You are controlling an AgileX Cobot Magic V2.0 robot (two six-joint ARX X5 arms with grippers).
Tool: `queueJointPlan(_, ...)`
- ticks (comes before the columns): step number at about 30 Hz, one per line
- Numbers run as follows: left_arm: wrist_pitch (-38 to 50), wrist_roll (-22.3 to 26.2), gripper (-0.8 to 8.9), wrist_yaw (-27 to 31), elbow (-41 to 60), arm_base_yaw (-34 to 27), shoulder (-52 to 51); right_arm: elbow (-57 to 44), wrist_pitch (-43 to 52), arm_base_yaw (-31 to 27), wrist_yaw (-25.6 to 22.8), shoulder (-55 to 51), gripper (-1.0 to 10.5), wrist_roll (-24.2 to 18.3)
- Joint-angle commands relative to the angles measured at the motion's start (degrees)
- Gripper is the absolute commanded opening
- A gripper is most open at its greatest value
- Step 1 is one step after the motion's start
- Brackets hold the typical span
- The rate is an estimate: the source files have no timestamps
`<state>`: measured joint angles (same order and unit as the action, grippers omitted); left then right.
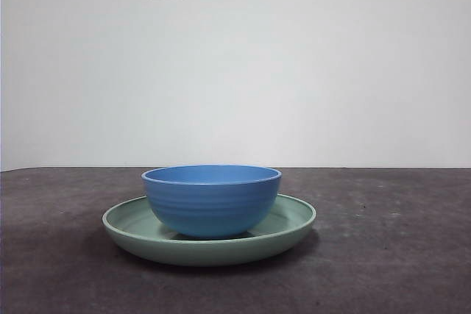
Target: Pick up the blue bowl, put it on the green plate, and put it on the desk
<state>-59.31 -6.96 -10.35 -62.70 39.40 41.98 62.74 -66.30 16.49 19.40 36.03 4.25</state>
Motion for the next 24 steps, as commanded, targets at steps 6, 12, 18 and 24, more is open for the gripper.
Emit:
queueJointPlan(6, 1.7, 0.0, 0.19, -0.7, 0.5, -5.3, 0.2, 1.0, 0.7, 0.3, 0.0, 0.2, 0.2, -0.6)
queueJointPlan(12, 23.6, 7.5, 0.19, 0.8, 15.6, -19.1, -8.0, 1.0, 0.7, 0.3, 0.0, 0.1, 0.2, -0.6)
queueJointPlan(18, 46.6, 1.0, 0.19, 4.0, 40.4, -28.9, -21.4, 1.0, 0.6, 0.3, 0.0, 0.1, 0.2, -0.6)
queueJointPlan(24, 48.4, -1.4, 0.19, 6.2, 53.9, -34.6, -31.9, 1.0, 0.6, 0.3, 0.1, 0.1, 0.2, -0.6)
